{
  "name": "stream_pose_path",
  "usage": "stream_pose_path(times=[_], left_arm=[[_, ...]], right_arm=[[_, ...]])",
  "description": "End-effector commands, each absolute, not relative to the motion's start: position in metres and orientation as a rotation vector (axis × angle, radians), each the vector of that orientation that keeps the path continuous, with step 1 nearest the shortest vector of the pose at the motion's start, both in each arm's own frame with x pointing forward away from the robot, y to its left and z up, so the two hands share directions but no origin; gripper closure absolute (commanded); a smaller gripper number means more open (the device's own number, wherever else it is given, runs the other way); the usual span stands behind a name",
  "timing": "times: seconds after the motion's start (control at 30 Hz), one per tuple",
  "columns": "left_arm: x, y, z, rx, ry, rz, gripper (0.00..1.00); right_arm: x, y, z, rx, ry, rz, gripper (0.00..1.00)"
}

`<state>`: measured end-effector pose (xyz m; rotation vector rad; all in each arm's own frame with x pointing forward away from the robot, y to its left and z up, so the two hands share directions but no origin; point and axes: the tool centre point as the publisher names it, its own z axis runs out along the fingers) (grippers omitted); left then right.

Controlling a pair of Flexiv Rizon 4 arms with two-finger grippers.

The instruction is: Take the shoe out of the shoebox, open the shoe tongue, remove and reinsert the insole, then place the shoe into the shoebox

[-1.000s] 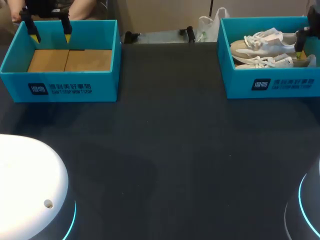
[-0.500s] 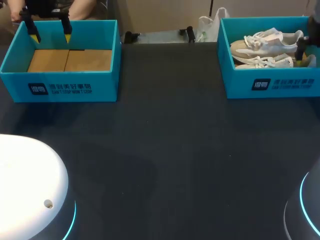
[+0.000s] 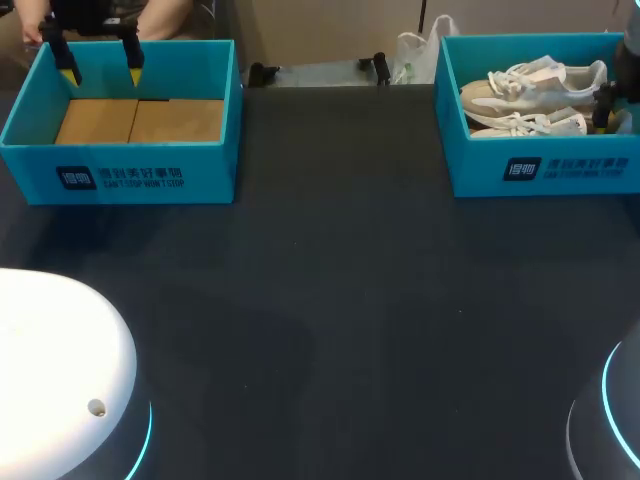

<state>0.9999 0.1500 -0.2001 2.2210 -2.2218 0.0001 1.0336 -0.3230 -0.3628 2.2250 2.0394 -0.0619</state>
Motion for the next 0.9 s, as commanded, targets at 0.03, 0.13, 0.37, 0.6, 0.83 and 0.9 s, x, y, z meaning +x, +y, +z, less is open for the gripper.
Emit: stream_pose_path(times=[0.03,0.13,0.37,0.6,0.83,0.9], left_arm=[[1.000,0.150,-0.200,2.221,-2.222,0.000,0.00],[1.000,0.150,-0.200,2.221,-2.222,0.000,0.00],[1.000,0.150,-0.200,2.221,-2.222,0.000,0.00],[1.000,0.150,-0.200,2.221,-2.222,0.000,0.00],[1.000,0.150,-0.200,2.221,-2.222,0.000,0.00],[1.000,0.150,-0.200,2.221,-2.222,0.000,0.00]], right_arm=[[1.036,-0.322,-0.369,2.241,2.020,-0.080,0.41],[1.035,-0.322,-0.370,2.248,2.005,-0.087,0.58],[1.033,-0.324,-0.371,2.252,1.987,-0.114,1.00],[1.029,-0.329,-0.368,2.237,1.983,-0.144,1.00],[1.024,-0.332,-0.343,2.181,1.996,-0.169,1.00],[1.024,-0.332,-0.334,2.168,2.001,-0.172,1.00]])
